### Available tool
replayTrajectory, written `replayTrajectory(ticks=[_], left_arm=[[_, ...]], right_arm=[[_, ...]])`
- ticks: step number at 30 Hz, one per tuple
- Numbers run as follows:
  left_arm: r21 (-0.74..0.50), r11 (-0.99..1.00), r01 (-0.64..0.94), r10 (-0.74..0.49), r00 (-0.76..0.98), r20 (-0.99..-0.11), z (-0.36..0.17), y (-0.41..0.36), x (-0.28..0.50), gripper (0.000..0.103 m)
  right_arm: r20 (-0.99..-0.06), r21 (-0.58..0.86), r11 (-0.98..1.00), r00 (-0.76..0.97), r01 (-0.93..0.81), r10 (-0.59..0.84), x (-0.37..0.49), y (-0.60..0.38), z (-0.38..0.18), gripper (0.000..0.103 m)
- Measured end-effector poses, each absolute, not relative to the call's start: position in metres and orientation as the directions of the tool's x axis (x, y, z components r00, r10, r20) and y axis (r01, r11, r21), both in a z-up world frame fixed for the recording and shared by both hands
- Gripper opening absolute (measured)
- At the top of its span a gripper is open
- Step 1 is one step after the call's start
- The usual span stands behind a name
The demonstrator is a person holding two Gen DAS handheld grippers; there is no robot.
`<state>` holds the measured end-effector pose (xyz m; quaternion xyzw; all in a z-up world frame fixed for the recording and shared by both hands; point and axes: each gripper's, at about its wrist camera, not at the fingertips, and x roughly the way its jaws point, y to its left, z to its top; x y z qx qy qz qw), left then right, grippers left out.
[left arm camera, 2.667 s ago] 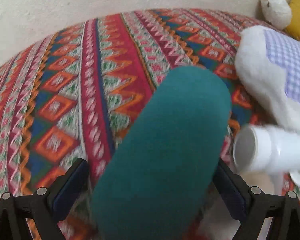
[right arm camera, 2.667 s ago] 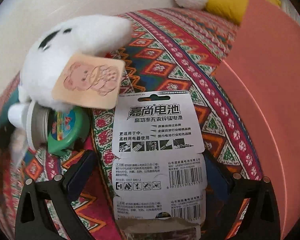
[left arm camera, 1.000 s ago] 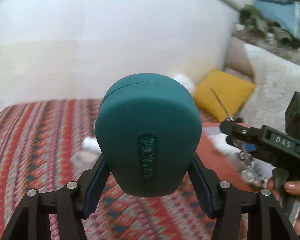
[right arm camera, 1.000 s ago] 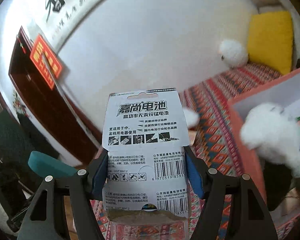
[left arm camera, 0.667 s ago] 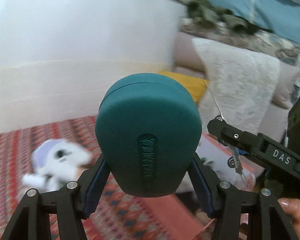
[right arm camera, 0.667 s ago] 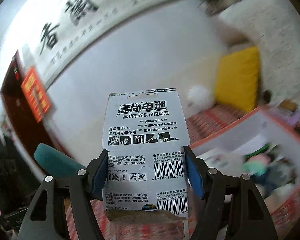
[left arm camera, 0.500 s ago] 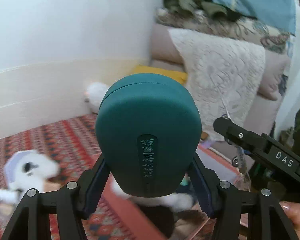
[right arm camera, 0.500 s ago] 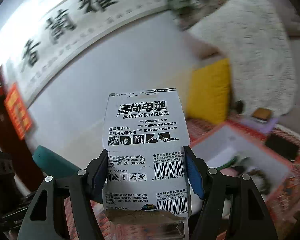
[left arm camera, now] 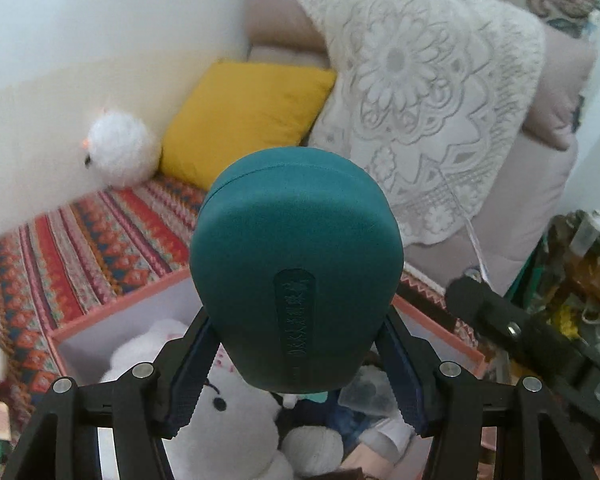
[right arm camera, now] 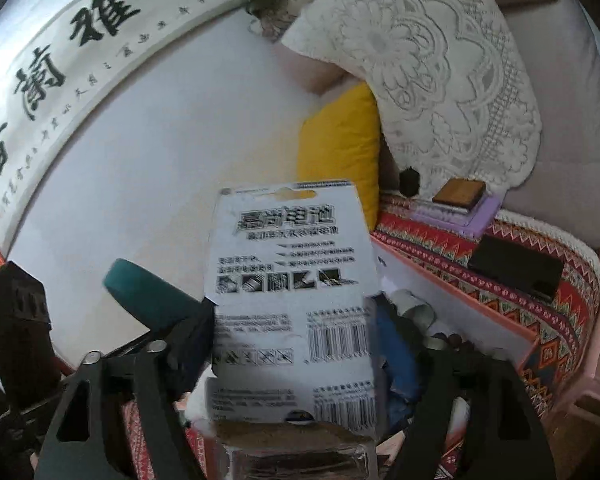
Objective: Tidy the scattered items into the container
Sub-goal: 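Carry the battery card and teal case to the pink box and release both, then grasp the silver jar lid with the right tool while the left tool grasps the pill bottle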
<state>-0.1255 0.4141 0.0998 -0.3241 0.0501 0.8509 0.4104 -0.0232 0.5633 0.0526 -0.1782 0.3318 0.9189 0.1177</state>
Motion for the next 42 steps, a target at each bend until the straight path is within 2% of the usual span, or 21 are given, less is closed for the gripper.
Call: replayTrajectory(ticks=[1,2,3,8,12,19,23,27,33,34,38,42], left_arm=[[-0.172,-0.672,-0.721,0.662,-0.480,-0.576,0.103,0.410,-0.127,0.079],[-0.164,-0.687,-0.708,0.658,-0.510,-0.553,0.108,0.405,-0.127,0.085],[-0.161,-0.700,-0.696,0.656,-0.537,-0.530,0.113,0.399,-0.128,0.088],[-0.191,-0.734,-0.652,0.652,-0.599,-0.464,0.136,0.348,-0.132,0.089],[-0.203,-0.777,-0.596,0.614,-0.645,-0.455,0.141,0.297,-0.130,0.092],[-0.196,-0.895,-0.401,0.442,-0.743,-0.503,0.108,0.166,-0.123,0.093],[-0.196,-0.954,-0.227,0.298,-0.769,-0.565,0.072,0.072,-0.132,0.093],[-0.191,-0.975,-0.114,0.211,-0.750,-0.627,0.035,0.002,-0.143,0.093],[-0.136,-0.980,-0.146,0.199,-0.703,-0.683,-0.010,-0.023,-0.171,0.093],[-0.129,-0.978,-0.162,0.206,-0.692,-0.692,-0.018,-0.021,-0.178,0.093],[-0.140,-0.966,-0.219,0.252,-0.654,-0.713,-0.043,-0.011,-0.211,0.093],[-0.157,-0.954,-0.257,0.288,-0.627,-0.724,-0.058,0.002,-0.243,0.093]], right_arm=[[-0.412,0.544,-0.761,-0.902,-0.354,0.125,-0.025,0.560,0.053,0.103],[-0.413,0.522,-0.771,-0.899,-0.366,0.147,-0.026,0.557,0.054,0.103],[-0.411,0.495,-0.787,-0.897,-0.368,0.160,-0.027,0.553,0.056,0.103],[-0.394,0.488,-0.812,-0.911,-0.320,0.123,-0.032,0.535,0.065,0.103],[-0.378,0.496,-0.831,-0.924,-0.250,0.053,-0.044,0.501,0.076,0.103],[-0.358,0.462,-0.886,-0.923,-0.043,-0.142,-0.074,0.389,0.091,0.103],[-0.421,0.456,-0.887,-0.861,0.071,-0.286,-0.106,0.320,0.072,0.103],[-0.499,0.572,-0.808,-0.719,0.145,-0.483,-0.150,0.261,0.028,0.103],[-0.532,0.769,-0.639,-0.530,0.025,-0.661,-0.207,0.218,-0.054,0.101],[-0.535,0.780,-0.626,-0.516,0.002,-0.669,-0.215,0.215,-0.064,0.100],[-0.542,0.800,-0.599,-0.488,-0.048,-0.684,-0.243,0.207,-0.092,0.085],[-0.530,0.814,-0.577,-0.484,-0.062,-0.696,-0.267,0.200,-0.107,0.083]])
